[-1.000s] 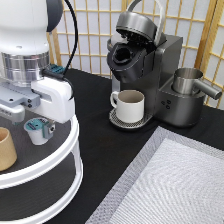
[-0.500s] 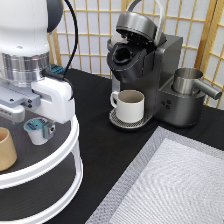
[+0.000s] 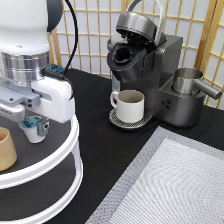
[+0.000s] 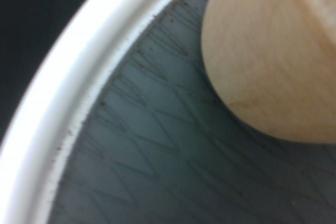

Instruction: Make coffee

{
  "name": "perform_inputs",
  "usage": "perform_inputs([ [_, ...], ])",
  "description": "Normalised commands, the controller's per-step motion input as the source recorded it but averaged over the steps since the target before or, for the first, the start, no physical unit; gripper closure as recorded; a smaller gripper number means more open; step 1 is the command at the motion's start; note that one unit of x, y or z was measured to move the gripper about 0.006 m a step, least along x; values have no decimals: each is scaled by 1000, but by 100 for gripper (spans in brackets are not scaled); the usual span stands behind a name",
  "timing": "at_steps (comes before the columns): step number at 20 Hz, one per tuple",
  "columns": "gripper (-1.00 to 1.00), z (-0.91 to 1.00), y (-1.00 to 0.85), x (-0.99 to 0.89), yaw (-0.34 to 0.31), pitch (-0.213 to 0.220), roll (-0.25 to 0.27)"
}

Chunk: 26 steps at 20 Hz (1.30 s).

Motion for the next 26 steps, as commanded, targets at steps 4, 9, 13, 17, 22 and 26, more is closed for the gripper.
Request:
perform_inputs([
  [4,100,996,458,366,0,12,93],
  [9,100,835,585,384,0,33,159],
  [13,100,564,672,381,0,40,245],
  [17,100,432,679,371,0,41,291],
  [22,100,442,665,344,0,36,285],
  [26,100,481,617,271,0,30,276],
])
